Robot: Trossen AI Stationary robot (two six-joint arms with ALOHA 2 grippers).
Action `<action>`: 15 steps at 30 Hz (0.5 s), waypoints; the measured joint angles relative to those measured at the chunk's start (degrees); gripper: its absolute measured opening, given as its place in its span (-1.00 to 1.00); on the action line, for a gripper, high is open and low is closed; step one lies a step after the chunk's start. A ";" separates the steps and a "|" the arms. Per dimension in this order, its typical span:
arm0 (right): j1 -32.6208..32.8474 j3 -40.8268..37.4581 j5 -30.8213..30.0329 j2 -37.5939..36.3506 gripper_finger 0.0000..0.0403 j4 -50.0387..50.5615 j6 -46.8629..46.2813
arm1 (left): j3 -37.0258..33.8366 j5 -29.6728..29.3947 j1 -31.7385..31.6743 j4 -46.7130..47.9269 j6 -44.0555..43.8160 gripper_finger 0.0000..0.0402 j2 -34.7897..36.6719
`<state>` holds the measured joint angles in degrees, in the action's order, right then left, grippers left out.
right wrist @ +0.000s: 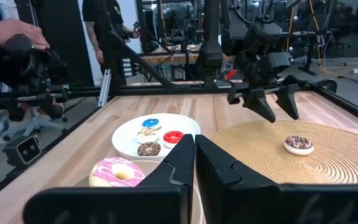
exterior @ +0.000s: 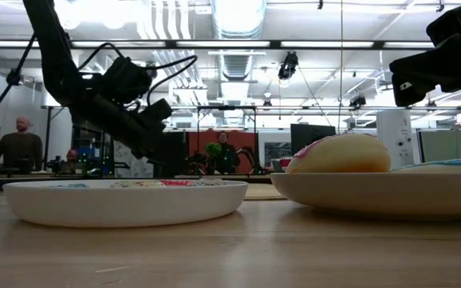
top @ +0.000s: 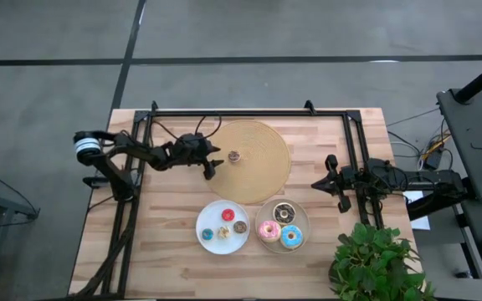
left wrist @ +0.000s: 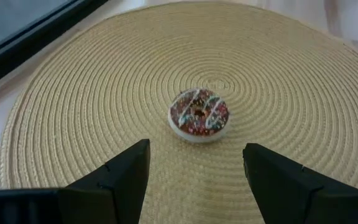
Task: Pick & Place donuts
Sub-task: Put the small brown donut on the white plate
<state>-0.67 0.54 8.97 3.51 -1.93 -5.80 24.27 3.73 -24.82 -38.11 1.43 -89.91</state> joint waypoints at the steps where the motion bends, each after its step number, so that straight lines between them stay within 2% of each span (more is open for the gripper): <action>1: 0.00 0.00 0.02 0.00 -0.96 0.00 -0.03 | -0.01 0.10 0.00 -0.76 0.00 0.14 -0.32; 15: 0.00 0.00 0.01 0.04 -0.96 -0.01 -0.04 | 0.26 0.30 0.00 -7.69 -0.26 0.14 -6.99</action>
<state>-0.67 0.54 8.99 3.55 -1.94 -5.84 24.52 4.03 -24.82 -45.80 1.16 -96.90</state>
